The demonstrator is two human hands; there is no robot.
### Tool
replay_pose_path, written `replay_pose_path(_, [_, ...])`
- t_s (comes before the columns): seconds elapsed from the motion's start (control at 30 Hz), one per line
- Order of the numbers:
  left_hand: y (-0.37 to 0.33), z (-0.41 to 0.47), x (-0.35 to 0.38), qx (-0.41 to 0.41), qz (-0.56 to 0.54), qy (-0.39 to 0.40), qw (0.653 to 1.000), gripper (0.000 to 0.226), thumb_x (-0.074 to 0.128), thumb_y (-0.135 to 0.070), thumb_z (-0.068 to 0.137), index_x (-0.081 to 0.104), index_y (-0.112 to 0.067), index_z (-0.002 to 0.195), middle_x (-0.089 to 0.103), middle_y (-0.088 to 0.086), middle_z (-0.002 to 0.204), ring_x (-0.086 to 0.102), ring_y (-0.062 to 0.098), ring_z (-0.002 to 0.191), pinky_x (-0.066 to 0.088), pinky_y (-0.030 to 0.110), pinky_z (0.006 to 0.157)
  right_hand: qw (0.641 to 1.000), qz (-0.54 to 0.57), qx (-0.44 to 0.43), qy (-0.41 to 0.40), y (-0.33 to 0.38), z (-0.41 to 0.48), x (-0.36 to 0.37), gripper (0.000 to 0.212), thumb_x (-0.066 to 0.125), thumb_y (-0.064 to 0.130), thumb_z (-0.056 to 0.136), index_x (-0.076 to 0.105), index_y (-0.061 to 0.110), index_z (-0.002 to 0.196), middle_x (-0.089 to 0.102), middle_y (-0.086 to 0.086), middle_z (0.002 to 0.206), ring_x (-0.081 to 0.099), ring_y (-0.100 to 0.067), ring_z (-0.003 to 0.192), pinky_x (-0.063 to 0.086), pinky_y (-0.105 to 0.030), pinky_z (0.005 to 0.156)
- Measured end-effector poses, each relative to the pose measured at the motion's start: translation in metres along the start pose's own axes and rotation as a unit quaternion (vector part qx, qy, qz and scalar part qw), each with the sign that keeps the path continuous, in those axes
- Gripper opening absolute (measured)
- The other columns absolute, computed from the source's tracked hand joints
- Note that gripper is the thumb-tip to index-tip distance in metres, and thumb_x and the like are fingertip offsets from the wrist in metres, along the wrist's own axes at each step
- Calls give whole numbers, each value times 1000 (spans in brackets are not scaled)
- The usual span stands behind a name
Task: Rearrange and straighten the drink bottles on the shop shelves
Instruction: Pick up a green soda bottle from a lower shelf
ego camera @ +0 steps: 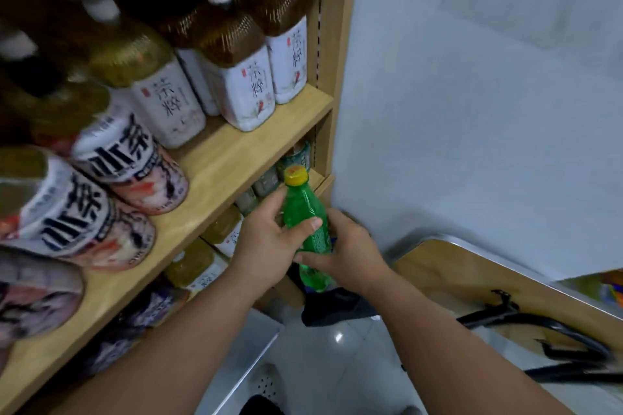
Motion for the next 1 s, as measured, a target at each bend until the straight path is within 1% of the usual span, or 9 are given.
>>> replay_pose_path(0.07, [-23,-7,-12,5,-8,-1,1000,39,80,-34,80,68,-45,114,77,-13,110,74,10,101,63,40,85,999,-14,-6,-28,30,-5,-4,71,93,35,71,61,21,134,67,-1,114,64,-13,102,54,-31,86])
replay_pose_path(0.2, [-73,-16,-42,41,10,-29,999,44,84,-42,72,67,-49,112,77,-20,103,74,1,93,62,24,75,997,47,-25,-55,77,-10,-12,67,96,31,69,57,32,123,68,16,108,64,7,96,47,-10,75])
replay_pose_path(0.33, [-112,-16,-65,62,31,-51,996,53,86,-45,66,66,-48,115,76,-23,100,72,-4,90,60,19,67,989,141,-45,-23,108,-1,-24,67,95,20,71,55,21,126,73,13,111,70,-2,101,57,-22,84])
replay_pose_path(0.4, [-123,-15,-70,66,23,-32,997,54,85,-33,74,63,-58,116,74,-25,107,70,-5,99,58,14,72,979,193,-67,4,119,8,-34,63,91,9,75,53,15,126,75,12,112,71,-5,102,55,-18,84])
replay_pose_path(0.47, [-129,-15,-73,53,15,-14,998,61,82,-24,82,57,-63,121,71,-27,117,66,-6,110,55,11,80,962,258,-77,42,128,18,-43,60,86,3,78,51,10,127,73,-2,120,70,-17,111,57,-30,91])
replay_pose_path(0.57, [-135,-15,-70,34,-8,-17,999,54,74,-16,93,56,-48,132,68,-22,127,63,-1,120,53,16,93,939,308,-86,125,138,33,-55,59,83,9,81,53,10,132,67,-16,131,65,-35,122,54,-48,101])
replay_pose_path(0.73, [-153,-15,-63,31,-31,-95,994,55,77,-20,89,55,-33,137,67,-16,132,62,8,125,52,32,104,929,269,-134,215,158,55,-81,49,77,25,90,62,28,136,70,-6,131,64,-28,125,54,-50,103])
replay_pose_path(0.83, [-171,-20,-58,49,-32,-176,983,56,81,-22,83,58,-33,133,70,-12,127,66,9,116,56,24,91,921,262,-163,237,172,62,-95,49,75,28,89,62,38,136,70,0,132,65,-22,125,54,-42,102])
replay_pose_path(1.0, [-214,-41,-56,101,-1,-293,951,60,88,-29,71,62,-29,125,73,-14,117,68,5,106,53,14,84,894,283,-221,267,200,61,-108,45,70,20,93,60,31,136,68,3,133,64,-17,125,52,-28,101])
Point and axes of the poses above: each hand's wrist, its own z-axis towards the middle knuckle, its own x-axis out of the palm, y = z × x, the point moved 6 cm from there along z, towards the middle knuckle
